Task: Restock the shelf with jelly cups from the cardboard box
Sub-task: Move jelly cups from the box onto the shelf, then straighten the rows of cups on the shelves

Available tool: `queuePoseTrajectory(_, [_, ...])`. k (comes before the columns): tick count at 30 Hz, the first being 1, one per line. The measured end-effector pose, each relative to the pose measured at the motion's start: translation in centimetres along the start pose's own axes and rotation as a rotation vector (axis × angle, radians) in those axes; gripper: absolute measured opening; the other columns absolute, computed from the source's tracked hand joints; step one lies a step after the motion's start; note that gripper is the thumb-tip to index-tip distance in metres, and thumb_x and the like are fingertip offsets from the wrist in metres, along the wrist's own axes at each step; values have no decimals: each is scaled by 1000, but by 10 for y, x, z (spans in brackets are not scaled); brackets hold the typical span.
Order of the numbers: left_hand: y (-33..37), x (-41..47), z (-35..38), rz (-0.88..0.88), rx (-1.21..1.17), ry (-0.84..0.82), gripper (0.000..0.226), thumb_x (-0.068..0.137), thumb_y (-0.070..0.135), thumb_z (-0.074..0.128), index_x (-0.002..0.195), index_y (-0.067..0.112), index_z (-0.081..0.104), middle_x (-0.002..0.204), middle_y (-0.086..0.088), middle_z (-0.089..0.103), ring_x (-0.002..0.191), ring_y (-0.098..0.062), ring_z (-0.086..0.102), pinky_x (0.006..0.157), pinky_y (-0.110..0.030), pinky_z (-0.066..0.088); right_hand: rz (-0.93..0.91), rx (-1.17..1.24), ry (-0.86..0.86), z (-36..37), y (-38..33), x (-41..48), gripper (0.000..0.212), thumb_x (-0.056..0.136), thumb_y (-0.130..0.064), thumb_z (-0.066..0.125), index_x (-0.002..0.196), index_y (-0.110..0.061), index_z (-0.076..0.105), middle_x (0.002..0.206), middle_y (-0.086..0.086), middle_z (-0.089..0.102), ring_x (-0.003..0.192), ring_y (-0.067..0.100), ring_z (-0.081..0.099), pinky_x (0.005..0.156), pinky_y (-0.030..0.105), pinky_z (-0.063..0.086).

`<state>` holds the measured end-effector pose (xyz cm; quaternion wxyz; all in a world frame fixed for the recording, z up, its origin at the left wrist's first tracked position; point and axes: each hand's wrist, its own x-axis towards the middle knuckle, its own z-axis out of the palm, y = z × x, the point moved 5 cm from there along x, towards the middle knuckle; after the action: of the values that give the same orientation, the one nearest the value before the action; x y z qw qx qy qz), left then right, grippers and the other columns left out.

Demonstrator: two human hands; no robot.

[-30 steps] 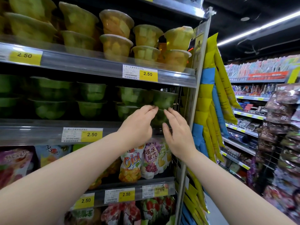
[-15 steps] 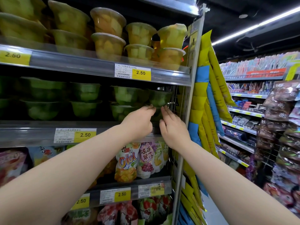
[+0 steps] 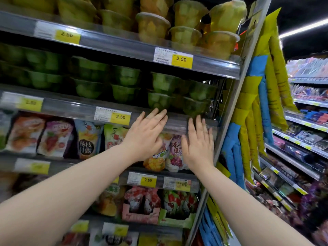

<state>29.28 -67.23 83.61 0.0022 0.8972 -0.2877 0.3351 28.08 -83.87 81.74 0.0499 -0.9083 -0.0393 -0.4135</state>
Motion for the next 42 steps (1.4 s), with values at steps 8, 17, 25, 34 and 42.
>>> queuePoseTrajectory(8, [-45, -97, -1, -120, 26, -270, 70, 96, 42, 37, 154, 23, 2, 161, 2, -8, 148, -18, -5, 119, -41, 3, 75, 85, -192, 1, -52, -50, 73, 96, -48, 43, 154, -25, 5, 162, 1, -6, 148, 17, -6, 118, 37, 1])
queuePoseTrajectory(17, [-134, -247, -36, -298, -16, -404, 72, 96, 46, 43, 154, 23, 7, 162, 1, 1, 148, -19, 3, 119, -42, 12, 79, 155, -346, 12, -178, -118, 76, 93, -52, 48, 153, -29, 8, 162, 0, -3, 148, 19, -1, 118, 39, 8])
queuePoseTrajectory(25, [-184, -276, -86, -330, -33, -326, 73, 96, 43, 46, 154, 24, 8, 162, 2, -2, 149, -21, 1, 118, -45, 10, 17, 175, -302, -8, -257, -112, 74, 92, -48, 54, 152, -29, 16, 161, 0, 7, 148, 18, 5, 117, 39, 13])
queuePoseTrajectory(34, [-263, -238, -97, -406, -46, -176, 75, 93, 42, 50, 154, 22, 9, 162, -1, 4, 149, -23, 3, 119, -47, 11, -100, 187, -188, 4, -323, -32, 75, 91, -49, 54, 152, -29, 16, 161, 0, 8, 148, 18, 6, 117, 39, 14])
queuePoseTrajectory(42, [-343, -212, -91, -461, 23, -86, 75, 94, 43, 47, 154, 19, 7, 162, -3, 0, 149, -23, 0, 120, -45, 11, -260, 223, -113, 36, -391, 42, 72, 94, -47, 50, 153, -23, 17, 161, 0, 12, 148, 18, 9, 117, 36, 13])
